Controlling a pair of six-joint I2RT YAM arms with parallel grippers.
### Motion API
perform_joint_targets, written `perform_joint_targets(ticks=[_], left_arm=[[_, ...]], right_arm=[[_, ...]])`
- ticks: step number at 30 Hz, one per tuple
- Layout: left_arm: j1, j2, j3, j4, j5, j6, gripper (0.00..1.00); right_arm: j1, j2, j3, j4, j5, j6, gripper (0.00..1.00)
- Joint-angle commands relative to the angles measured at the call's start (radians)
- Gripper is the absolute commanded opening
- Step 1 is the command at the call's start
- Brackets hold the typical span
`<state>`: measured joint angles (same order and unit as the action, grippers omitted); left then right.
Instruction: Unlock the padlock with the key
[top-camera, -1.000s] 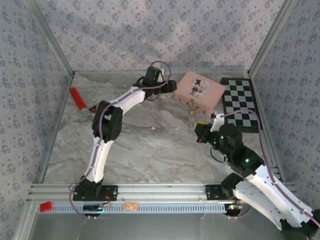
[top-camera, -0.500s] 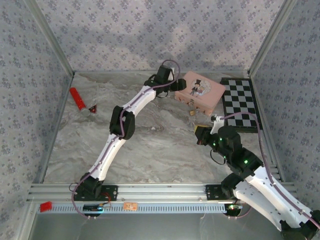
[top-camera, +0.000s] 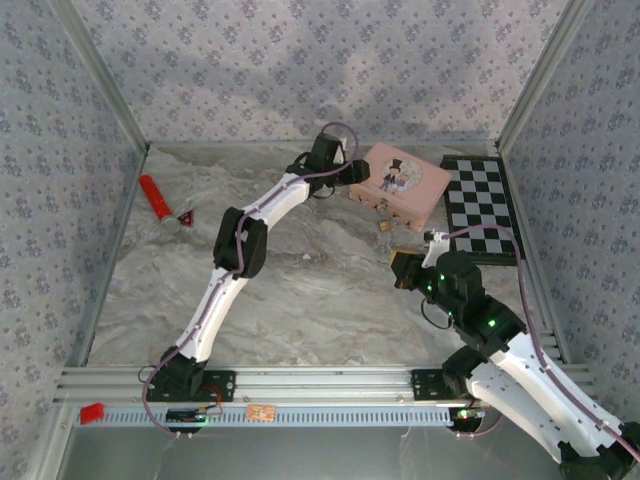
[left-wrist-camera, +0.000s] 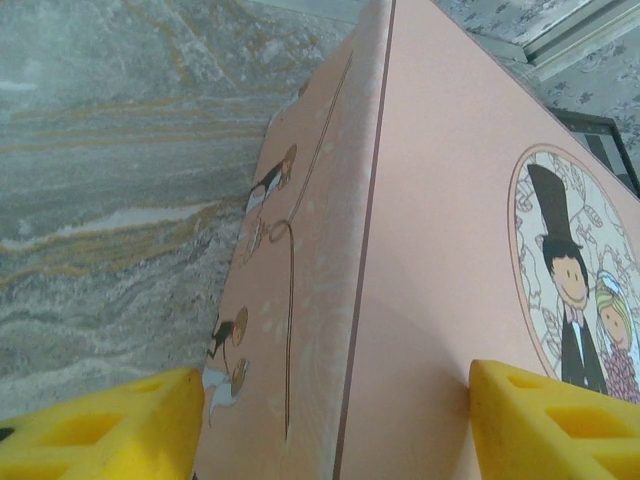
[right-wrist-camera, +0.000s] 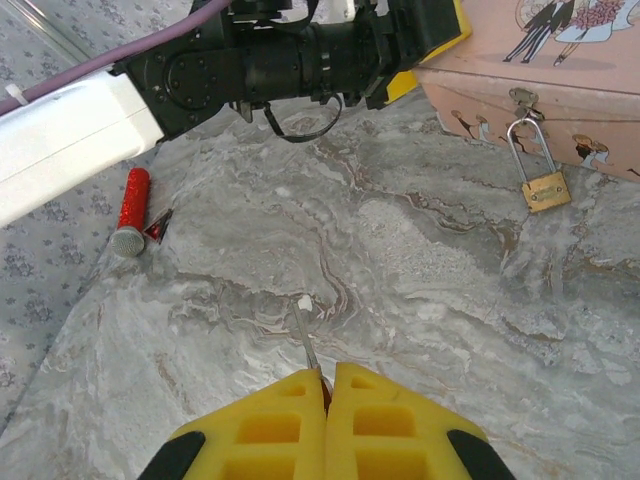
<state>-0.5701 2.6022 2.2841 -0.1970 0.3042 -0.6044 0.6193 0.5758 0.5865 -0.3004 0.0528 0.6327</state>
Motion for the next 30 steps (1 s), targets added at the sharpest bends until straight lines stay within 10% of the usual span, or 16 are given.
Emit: perform_joint_targets(ticks=[1,30], left_arm=[[0.013,-0.048,-0.182,-0.016,0.027,-0.022,0.66],[-0.102,-0.336,-0.693,0.416,0.081,-0.139,0.72]], right_arm=[[-0.009,-0.005,0.000,0.003,-0.010,0.020,0.00],[-0.020,0.025,0.012,0.018,-0.018,0.020,0.00]])
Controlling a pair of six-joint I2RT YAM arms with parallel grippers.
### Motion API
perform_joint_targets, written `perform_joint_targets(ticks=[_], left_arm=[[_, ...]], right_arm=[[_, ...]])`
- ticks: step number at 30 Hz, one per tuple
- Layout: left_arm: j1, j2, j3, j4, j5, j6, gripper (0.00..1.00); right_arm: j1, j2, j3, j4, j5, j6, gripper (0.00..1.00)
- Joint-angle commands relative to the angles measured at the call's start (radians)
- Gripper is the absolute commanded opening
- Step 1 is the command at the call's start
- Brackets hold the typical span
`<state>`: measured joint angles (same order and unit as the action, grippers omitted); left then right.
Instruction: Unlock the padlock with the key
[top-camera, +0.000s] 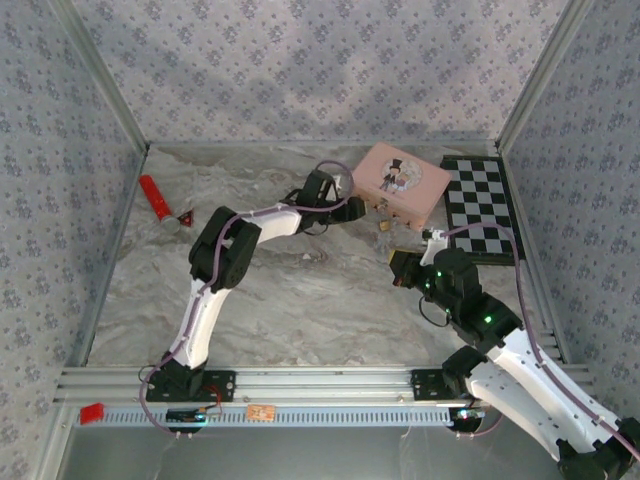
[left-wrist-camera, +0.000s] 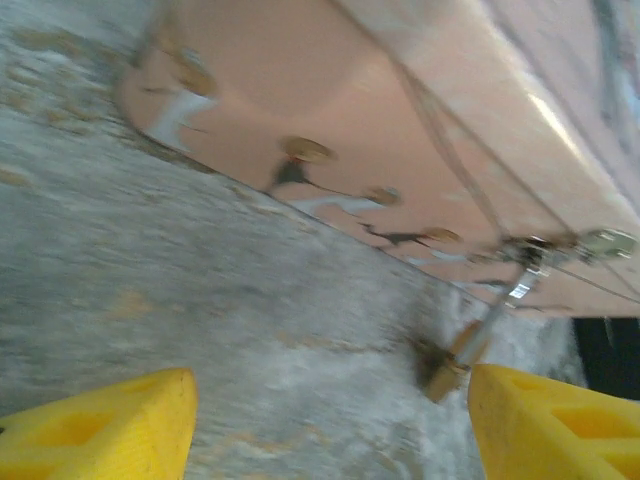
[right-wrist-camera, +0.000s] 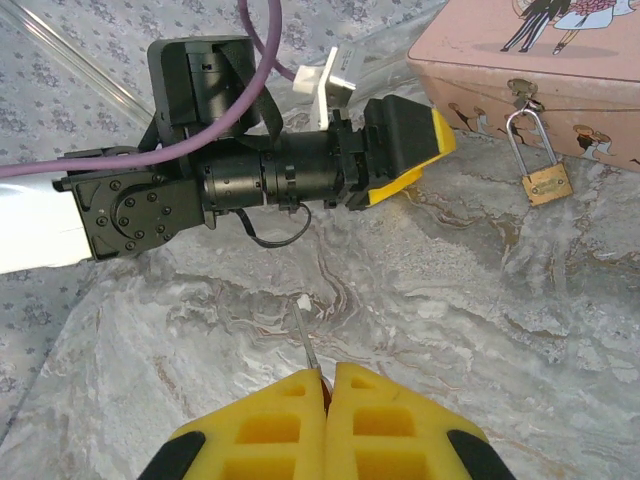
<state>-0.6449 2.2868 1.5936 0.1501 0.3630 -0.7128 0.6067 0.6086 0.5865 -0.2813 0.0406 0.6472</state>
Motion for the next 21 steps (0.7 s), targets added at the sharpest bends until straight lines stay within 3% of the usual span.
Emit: perform_joint_targets(ticks=[1,14,21], left_arm=[[-0.034,-0.010,0.004,0.073,0.026,-0.033,0.72],[-0.123,0.182,0.234,-0.046,-0.019,-0.009,0.65],[-0.128,0.247,0.312,-0.110,-0.050,-0.024,0.47]], right_arm=[[-0.009,-0.007,0.012,0.000,-0.007,0.006,0.00],[-0.015,-0.027,0.001,-0.002,-0.013,0.018,0.00],[-0.018,-0.042,-0.004,-0.012,-0.012,0.020,0.00]])
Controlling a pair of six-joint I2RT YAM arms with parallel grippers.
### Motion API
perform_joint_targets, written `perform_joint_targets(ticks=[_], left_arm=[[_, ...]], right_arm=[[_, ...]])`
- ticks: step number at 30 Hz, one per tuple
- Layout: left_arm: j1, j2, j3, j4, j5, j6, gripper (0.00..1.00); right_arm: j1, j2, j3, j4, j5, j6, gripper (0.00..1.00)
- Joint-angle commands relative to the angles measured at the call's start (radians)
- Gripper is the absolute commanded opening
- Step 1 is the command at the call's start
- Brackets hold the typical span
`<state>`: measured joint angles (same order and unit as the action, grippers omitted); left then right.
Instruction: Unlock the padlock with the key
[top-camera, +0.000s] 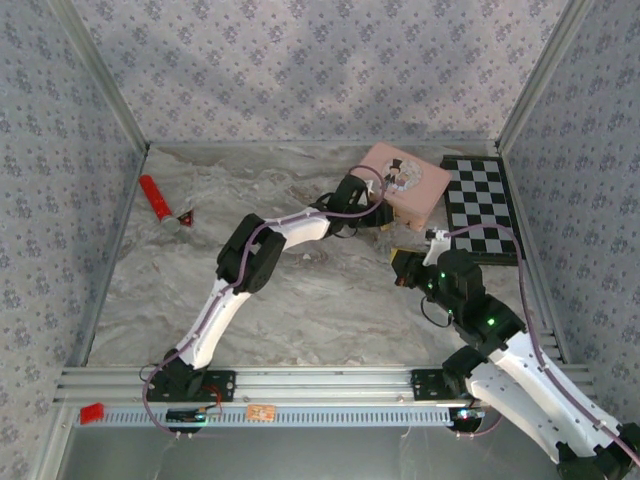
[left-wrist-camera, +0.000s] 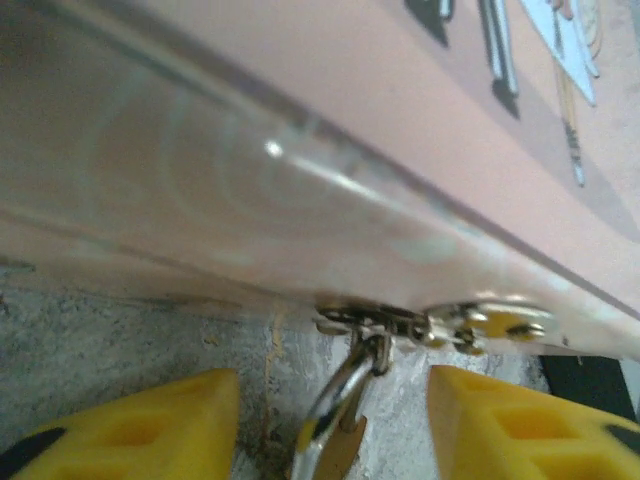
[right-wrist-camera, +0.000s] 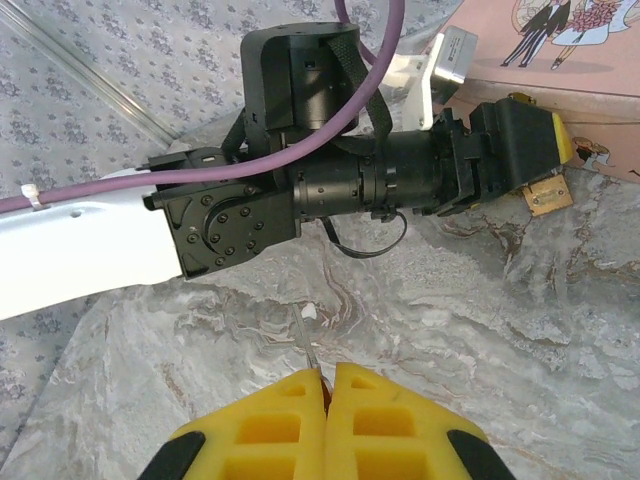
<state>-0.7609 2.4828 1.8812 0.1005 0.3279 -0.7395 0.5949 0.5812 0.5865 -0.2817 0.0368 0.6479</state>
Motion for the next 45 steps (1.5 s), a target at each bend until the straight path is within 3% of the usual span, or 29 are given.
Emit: perform_joint_targets(ticks=[1,9,13,19,31,37,45], left_arm=[[-0.014,0.051,0.026,-0.061,-0.016,0.001,0.44],[-0.005,-0.015,-0.093,0.036,-0.038,-0.025,0.16],[0.013,-0.094,-0.225,0.116,-0.066,-0.044,0.09],[0.087,-0.274,-0.520,0.266,-0.074,-0.080,0.05],[0.266,-0.634,-1.117,0.405,-0.065,-0.110,0.04],[0.190,-0.763,-1.218,0.327,-0.098,-0.113,0.06],[0.041,-0.729,-1.172,0.318,-0.089,-0.182,0.09]], right_arm=[[-0.007,-0.015,-0.005,-0.013,-0.008,0.019,0.00],[-0.010,-0.014,-0.012,-0.003,-0.013,0.025,0.00],[-0.012,-0.007,-0.017,0.005,-0.022,0.032,0.00],[-0.012,0.022,-0.035,0.031,-0.038,0.049,0.00],[0.015,0.174,-0.066,0.176,-0.089,0.086,0.00],[0.023,0.221,-0.062,0.203,-0.089,0.079,0.00],[0.028,0.233,-0.054,0.196,-0.090,0.074,0.00]])
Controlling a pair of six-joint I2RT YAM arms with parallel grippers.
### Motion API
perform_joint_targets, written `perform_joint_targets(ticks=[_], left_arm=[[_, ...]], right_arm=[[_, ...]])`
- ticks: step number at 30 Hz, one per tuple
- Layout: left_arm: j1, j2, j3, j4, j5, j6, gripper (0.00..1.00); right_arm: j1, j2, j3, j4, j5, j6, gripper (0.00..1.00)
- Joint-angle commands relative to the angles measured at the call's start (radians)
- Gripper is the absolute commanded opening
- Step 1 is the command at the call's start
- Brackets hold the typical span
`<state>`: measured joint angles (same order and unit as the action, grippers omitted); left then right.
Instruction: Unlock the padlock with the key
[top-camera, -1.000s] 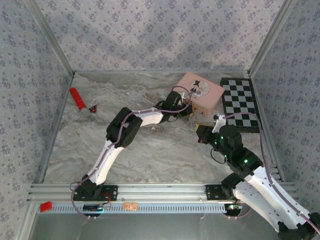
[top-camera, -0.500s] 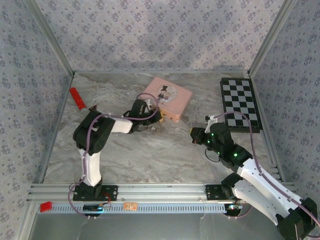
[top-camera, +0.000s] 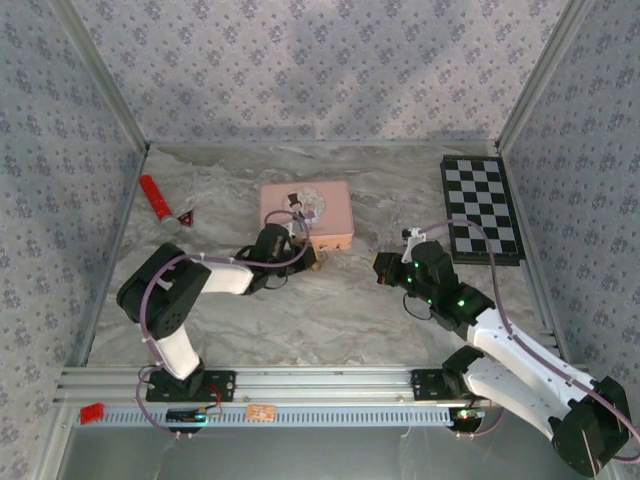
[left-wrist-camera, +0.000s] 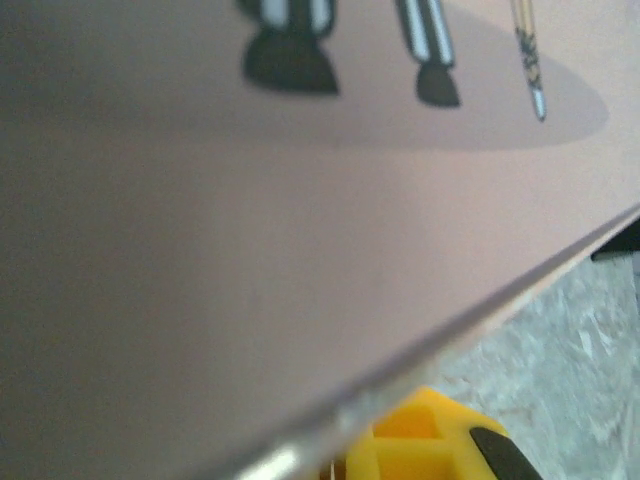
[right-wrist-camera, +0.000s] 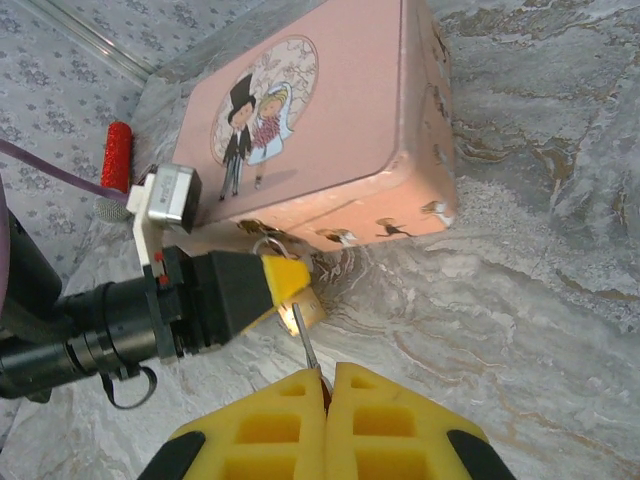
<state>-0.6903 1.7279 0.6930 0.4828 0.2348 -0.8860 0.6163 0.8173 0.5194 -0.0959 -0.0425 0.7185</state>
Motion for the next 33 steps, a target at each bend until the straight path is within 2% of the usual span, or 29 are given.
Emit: perform_joint_targets(ticks=[1,7,11,16,20,23,27,33], left_arm=[[-0.040,0.033,0.013,-0.043,0.003,-0.050,0.09],[-0.116,0.115,0.057,-0.027,0.011,-0.062,0.12],[-0.120,0.126,-0.002,0.049,-0.028,-0.071,0.16],[-0.123,0.115,-0.011,0.018,-0.066,-0.050,0.23],[-0.124,0.090,-0.035,0.000,-0.126,-0.055,0.28],[-0.134,0.064,-0.078,-0.001,-0.216,-0.078,0.34],[-0.136,0.075,-0.151,0.198,-0.246,-0.102,0.49],[-0.145,0.183,-0.131,0.419,-0.157,-0.105,0.53]], right_arm=[[0.006,-0.004,0.017,0.003,-0.010,0.002,0.00],[0.007,0.000,0.019,0.002,-0.009,0.004,0.00],[0.006,0.000,0.013,0.002,-0.001,0.010,0.00],[0.006,0.006,0.021,-0.008,0.011,0.010,0.00],[0.006,0.013,0.027,-0.007,0.014,0.011,0.00],[0.006,0.016,0.021,0.000,0.012,0.014,0.00],[0.005,0.023,0.014,0.013,0.010,0.020,0.00],[0.005,0.011,0.013,0.010,0.006,0.021,0.00]])
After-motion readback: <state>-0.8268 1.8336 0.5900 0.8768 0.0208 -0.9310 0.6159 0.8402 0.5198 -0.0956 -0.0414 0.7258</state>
